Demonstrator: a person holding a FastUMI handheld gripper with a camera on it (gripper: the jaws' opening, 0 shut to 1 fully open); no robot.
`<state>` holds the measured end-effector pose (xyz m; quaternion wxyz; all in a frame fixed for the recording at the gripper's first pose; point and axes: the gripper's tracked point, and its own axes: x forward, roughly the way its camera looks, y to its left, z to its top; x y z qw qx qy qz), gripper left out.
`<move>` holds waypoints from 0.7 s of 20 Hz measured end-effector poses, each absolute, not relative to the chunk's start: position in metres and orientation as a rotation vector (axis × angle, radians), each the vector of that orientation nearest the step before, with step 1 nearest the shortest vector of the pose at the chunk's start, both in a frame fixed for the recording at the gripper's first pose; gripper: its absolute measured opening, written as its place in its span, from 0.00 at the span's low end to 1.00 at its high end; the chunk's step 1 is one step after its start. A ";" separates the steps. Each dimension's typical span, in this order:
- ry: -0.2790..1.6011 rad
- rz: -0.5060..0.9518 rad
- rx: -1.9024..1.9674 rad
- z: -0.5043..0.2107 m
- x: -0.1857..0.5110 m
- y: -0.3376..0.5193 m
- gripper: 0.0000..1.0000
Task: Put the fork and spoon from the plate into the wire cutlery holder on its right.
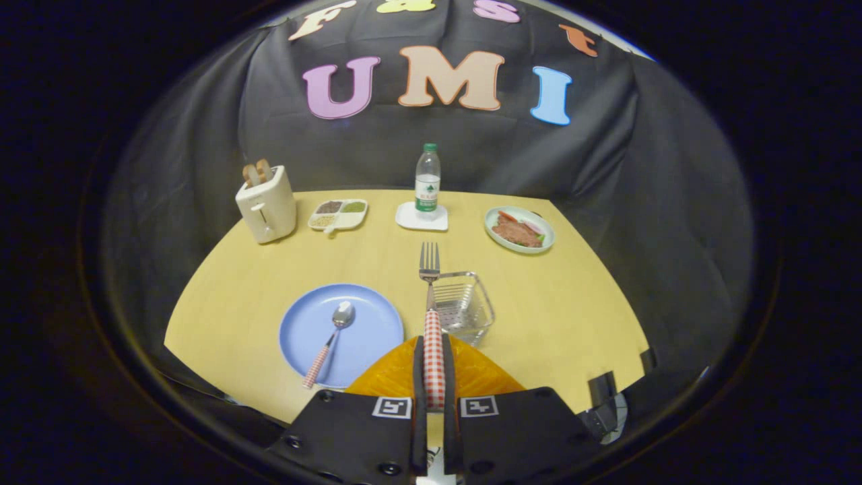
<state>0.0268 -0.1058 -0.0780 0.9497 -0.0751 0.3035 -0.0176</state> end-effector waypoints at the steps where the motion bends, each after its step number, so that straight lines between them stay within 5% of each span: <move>1: 0.648 -0.032 -0.162 -0.079 0.027 -0.113 0.12; 14: 1.130 0.046 -0.295 -0.133 0.056 -0.141 0.12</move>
